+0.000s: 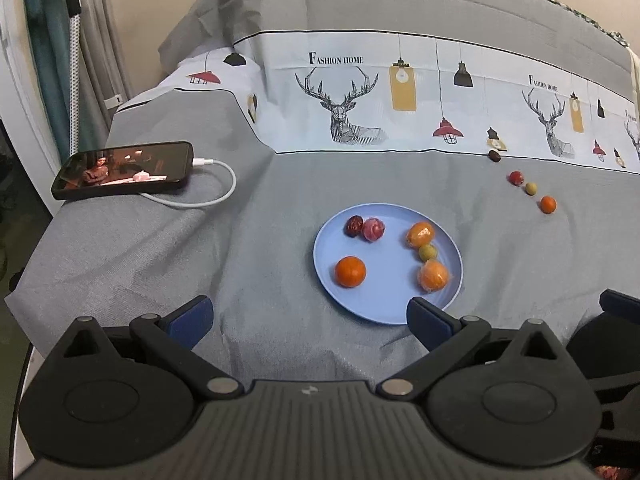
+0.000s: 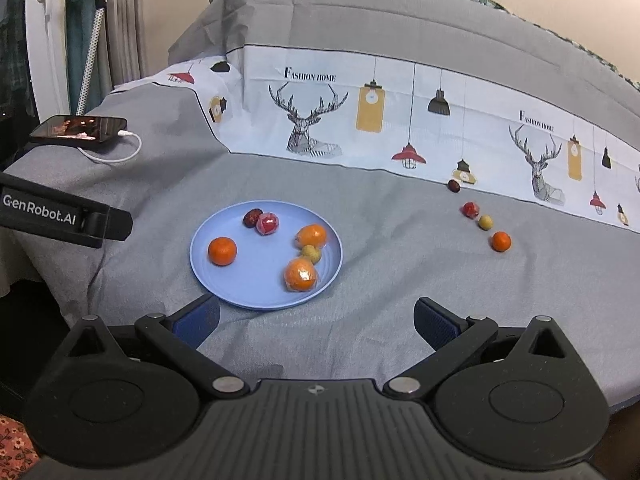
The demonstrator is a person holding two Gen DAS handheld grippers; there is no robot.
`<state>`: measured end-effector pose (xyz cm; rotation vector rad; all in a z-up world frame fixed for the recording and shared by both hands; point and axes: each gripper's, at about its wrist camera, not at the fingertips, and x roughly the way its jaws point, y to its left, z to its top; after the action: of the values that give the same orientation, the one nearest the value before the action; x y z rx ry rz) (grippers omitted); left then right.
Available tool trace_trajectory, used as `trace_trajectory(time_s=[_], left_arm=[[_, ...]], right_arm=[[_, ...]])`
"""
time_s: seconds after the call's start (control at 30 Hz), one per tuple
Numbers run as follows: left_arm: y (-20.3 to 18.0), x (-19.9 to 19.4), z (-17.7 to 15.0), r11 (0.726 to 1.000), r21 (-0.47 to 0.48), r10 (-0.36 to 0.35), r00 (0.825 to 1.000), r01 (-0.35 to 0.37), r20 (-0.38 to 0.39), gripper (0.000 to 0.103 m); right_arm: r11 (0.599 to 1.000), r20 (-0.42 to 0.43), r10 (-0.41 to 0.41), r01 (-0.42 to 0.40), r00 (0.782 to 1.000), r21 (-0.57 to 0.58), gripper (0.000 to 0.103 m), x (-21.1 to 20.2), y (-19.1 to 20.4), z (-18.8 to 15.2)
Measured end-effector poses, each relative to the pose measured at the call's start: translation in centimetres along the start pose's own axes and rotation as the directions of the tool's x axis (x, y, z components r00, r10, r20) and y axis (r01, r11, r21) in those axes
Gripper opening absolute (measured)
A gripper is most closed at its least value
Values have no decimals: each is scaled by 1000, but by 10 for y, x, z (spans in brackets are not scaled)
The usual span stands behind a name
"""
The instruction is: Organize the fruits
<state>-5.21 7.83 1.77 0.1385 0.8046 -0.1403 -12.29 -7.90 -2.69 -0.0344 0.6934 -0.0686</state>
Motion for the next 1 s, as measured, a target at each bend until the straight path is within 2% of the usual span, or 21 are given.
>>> trace_trajectory(time_s=[0.13, 0.27, 0.47, 0.6, 0.8, 0.9, 1.0], left_arm=[[4, -5, 1, 1000, -12, 4, 1000, -4, 25, 103], [5, -3, -4, 1000, 2, 20, 1000, -20, 7, 103], [10, -10, -2, 999, -39, -11, 1000, 12, 20, 103], [7, -7, -4, 1000, -8, 7, 1000, -7, 16, 103], [10, 3, -3, 999, -34, 3, 1000, -4, -23, 103], [11, 2, -1, 999, -39, -10, 1000, 9, -7, 103], [11, 3, -6, 1000, -20, 14, 1000, -14, -6, 103]], right_arm=[[1000, 12, -1, 1, 1000, -1, 102, -2, 1, 0], [1000, 20, -3, 3, 1000, 0, 102, -4, 0, -1], [1000, 47, -24, 25, 999, -9, 102, -12, 1, 2], [1000, 38, -20, 21, 999, -10, 102, -11, 1, 1], [1000, 21, -25, 25, 999, -1, 102, -7, -3, 1], [1000, 26, -25, 25, 999, 12, 102, -7, -4, 1], [1000, 12, -6, 6, 1000, 13, 102, -2, -3, -1]])
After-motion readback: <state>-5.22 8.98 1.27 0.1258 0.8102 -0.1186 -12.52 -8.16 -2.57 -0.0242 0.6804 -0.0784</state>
